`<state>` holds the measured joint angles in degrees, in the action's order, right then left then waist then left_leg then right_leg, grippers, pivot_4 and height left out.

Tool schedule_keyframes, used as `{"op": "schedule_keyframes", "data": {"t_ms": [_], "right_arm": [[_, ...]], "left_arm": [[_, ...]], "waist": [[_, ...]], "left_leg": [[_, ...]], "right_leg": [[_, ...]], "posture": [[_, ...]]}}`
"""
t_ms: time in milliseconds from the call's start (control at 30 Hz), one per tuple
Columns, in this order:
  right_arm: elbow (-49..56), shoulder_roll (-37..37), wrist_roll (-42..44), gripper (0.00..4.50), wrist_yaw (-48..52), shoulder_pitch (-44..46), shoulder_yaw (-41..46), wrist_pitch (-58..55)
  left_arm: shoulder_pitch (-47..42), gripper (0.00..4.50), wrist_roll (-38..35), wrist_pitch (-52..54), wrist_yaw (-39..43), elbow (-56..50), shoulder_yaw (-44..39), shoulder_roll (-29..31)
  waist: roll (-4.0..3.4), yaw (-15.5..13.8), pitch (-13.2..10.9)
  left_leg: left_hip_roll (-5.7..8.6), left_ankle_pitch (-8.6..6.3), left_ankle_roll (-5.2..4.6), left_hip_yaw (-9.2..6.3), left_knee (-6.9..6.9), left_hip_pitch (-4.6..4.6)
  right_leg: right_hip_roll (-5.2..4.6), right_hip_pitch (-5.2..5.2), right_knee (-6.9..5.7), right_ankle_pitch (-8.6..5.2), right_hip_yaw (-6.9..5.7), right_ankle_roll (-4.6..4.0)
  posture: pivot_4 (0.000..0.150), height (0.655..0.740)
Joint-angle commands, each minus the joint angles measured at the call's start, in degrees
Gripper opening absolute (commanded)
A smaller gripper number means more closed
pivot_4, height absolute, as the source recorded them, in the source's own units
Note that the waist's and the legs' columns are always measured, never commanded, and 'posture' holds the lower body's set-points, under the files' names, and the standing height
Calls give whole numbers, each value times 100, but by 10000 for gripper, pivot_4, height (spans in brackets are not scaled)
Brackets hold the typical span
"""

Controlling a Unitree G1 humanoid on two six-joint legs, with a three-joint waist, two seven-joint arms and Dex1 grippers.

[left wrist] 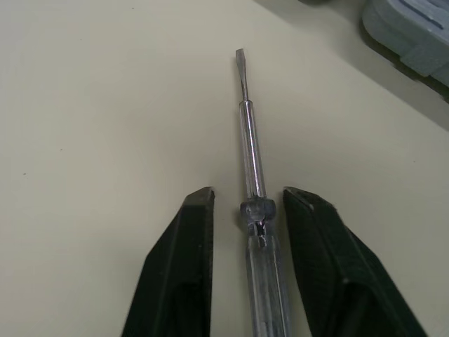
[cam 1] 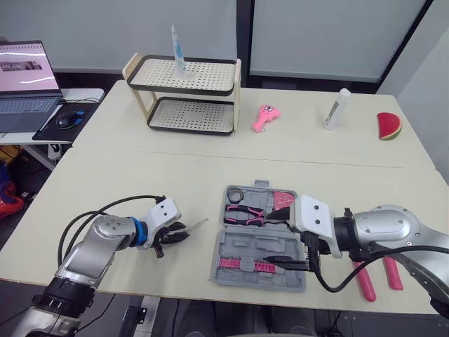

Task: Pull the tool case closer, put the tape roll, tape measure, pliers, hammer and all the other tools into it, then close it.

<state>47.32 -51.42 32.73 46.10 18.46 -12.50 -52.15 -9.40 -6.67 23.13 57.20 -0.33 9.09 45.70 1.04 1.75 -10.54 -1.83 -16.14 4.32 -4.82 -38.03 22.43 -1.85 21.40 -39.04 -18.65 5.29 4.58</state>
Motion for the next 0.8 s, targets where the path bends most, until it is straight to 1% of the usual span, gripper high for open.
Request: {"op": "schedule_keyframes", "data": {"t_ms": [33, 67, 133, 200, 300, 633, 767, 800], "right_arm": [[168, -16, 57, 45000, -21, 52, 101, -23], [175, -8, 60, 45000, -26, 47, 106, -19], [185, 11, 48, 45000, -34, 40, 98, 6], [180, 32, 2, 45000, -40, 39, 52, 52], [152, 57, -66, 45000, -38, 64, -24, 106], [82, 100, -149, 45000, 5, 100, -86, 156], [85, 97, -184, 45000, 28, 80, -105, 165], [85, 98, -191, 45000, 35, 73, -99, 167]], "left_arm": [[137, 26173, -75, -245, 50, 13, -338, 182], [184, 28890, -194, -385, 180, 69, -448, 209], [269, 28890, -303, -771, 337, 227, -614, 218], [357, 28890, -453, -1140, 358, 395, -786, 65], [404, 28890, -437, -1431, 369, 640, -779, -69], [368, 28890, -166, -1543, 129, 764, -516, -442], [421, 28890, 27, -1472, 85, 783, -351, -455], [429, 27141, 60, -1449, 56, 805, -335, -455]], "waist": [[0, 9, 0], [0, 15, 0], [0, 15, 0], [0, 9, 0], [0, 7, 0], [0, 8, 0], [-2, 8, 1], [-2, 8, 1]], "left_leg": [[0, 0, 0, 0, 0, 0], [-1, 0, 0, 0, 0, 0], [-3, 0, 0, 0, 0, 0], [-3, 0, 0, 1, 1, 1], [-3, 0, 0, 3, 0, 2], [-2, 0, 0, 0, 0, 2], [-2, 0, 0, 1, 0, 0], [-2, 0, 0, 1, 0, -1]], "right_leg": [[1, 0, -1, 0, 0, 0], [1, 1, -2, 0, 0, 0], [3, 2, -2, 0, 0, 0], [2, 3, -1, 0, 1, 0], [-1, 2, 1, 0, 0, 0], [1, 2, 0, 0, -2, 0], [1, 0, -1, 0, -2, 0], [1, -1, -1, 0, -2, 0]], "posture": [[1500, 7350], [1500, 7350], [1500, 7350], [1500, 7350], [1500, 7350], [1500, 7350], [1500, 7350], [1500, 7350]]}}
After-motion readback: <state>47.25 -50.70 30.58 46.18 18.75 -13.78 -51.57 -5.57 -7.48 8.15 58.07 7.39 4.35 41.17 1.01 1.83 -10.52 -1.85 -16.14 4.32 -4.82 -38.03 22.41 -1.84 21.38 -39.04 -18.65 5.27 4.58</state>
